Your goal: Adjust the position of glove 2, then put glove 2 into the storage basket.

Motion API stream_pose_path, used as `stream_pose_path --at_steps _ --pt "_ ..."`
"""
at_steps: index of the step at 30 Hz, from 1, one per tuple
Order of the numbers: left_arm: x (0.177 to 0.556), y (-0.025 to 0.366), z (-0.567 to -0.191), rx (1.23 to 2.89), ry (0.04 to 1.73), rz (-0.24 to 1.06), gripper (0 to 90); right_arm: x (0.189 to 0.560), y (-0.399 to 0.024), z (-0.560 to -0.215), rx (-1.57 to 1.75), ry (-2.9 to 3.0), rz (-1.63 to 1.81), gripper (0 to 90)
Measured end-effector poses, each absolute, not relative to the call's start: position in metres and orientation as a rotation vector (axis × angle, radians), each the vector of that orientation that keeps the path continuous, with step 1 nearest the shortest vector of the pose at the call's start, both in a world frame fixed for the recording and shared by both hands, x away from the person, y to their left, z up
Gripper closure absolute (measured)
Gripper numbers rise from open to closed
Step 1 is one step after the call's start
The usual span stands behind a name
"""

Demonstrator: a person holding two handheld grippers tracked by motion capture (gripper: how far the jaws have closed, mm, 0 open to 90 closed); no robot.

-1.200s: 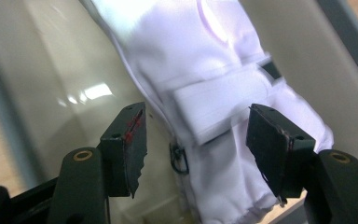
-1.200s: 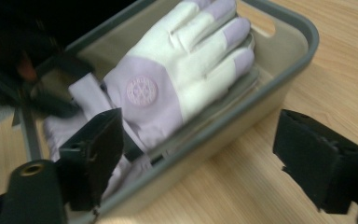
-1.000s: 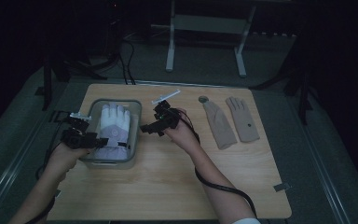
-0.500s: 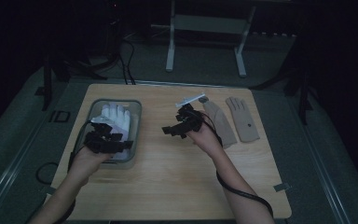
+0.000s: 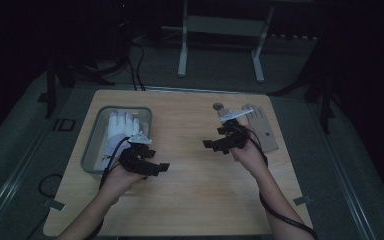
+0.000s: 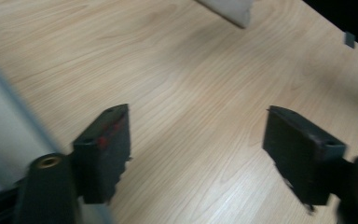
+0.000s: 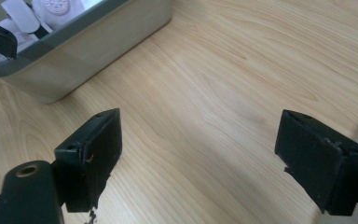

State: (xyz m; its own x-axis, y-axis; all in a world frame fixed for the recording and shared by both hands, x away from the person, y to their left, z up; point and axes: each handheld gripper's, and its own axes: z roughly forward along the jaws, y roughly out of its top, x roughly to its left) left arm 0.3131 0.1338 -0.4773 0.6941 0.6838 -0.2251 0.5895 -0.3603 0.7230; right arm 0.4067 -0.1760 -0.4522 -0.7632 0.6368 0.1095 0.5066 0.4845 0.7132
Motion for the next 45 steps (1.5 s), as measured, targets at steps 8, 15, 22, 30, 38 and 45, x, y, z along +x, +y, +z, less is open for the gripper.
stream_pose_path --at_steps 8,15,22,30,38,45 --pt "0.312 0.105 -0.496 2.081 0.923 0.151 14.3 0.4 -0.215 -0.463 1.011 2.517 1.094 14.8" --pt "0.303 0.09 -0.519 2.044 0.841 0.148 14.3 0.399 -0.248 -0.478 1.06 2.475 1.118 14.8" --pt "0.29 0.075 -0.543 2.093 0.815 0.155 7.3 0.408 -0.27 -0.493 1.083 2.414 1.149 13.6" --pt "0.282 0.07 -0.557 2.073 0.804 0.189 2.5 0.433 -0.287 -0.506 1.085 2.371 1.142 13.6" --pt "0.28 0.076 -0.562 2.045 0.806 0.214 2.2 0.453 -0.284 -0.517 1.113 2.301 1.071 14.2" --pt "0.278 0.079 -0.567 2.04 0.799 0.271 1.4 0.471 -0.279 -0.523 1.109 2.282 1.022 23.9"
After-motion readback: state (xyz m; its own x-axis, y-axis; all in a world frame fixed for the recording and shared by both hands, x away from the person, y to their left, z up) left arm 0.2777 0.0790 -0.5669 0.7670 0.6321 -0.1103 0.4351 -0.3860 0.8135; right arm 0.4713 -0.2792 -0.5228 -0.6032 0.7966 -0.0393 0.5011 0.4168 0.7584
